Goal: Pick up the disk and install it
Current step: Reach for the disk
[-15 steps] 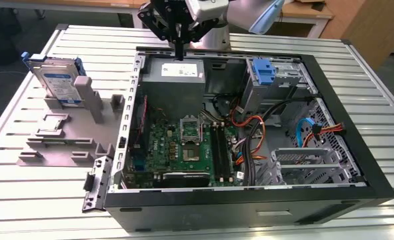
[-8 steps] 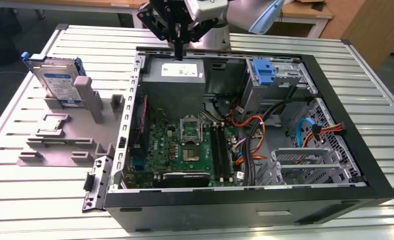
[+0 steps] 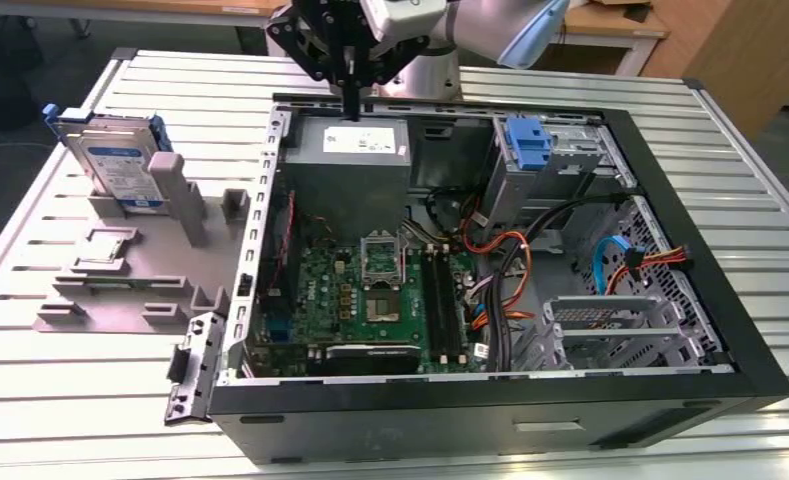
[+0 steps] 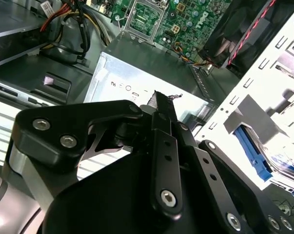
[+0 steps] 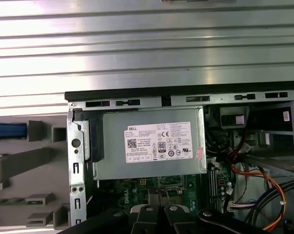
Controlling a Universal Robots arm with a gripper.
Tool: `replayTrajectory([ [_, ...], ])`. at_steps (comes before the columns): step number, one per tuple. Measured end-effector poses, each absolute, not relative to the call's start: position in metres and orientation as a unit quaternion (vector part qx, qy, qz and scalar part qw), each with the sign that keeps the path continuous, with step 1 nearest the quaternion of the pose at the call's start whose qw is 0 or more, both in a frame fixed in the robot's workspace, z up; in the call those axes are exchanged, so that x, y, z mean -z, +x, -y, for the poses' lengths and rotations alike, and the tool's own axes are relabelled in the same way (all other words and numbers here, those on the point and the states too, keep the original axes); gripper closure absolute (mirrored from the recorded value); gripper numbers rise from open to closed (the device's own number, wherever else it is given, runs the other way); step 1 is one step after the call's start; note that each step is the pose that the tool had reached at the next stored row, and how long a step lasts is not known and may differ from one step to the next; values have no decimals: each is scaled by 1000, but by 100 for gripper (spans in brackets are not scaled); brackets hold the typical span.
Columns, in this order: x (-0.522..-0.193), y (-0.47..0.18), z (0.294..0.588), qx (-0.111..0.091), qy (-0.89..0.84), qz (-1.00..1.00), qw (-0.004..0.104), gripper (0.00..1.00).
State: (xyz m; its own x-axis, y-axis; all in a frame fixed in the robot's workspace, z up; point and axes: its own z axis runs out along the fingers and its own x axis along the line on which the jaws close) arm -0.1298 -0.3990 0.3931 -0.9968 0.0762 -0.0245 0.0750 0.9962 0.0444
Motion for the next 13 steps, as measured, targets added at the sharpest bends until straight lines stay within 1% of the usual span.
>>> replayTrajectory([
  [13, -392, -142, 399, -22, 38, -999, 13, 90],
])
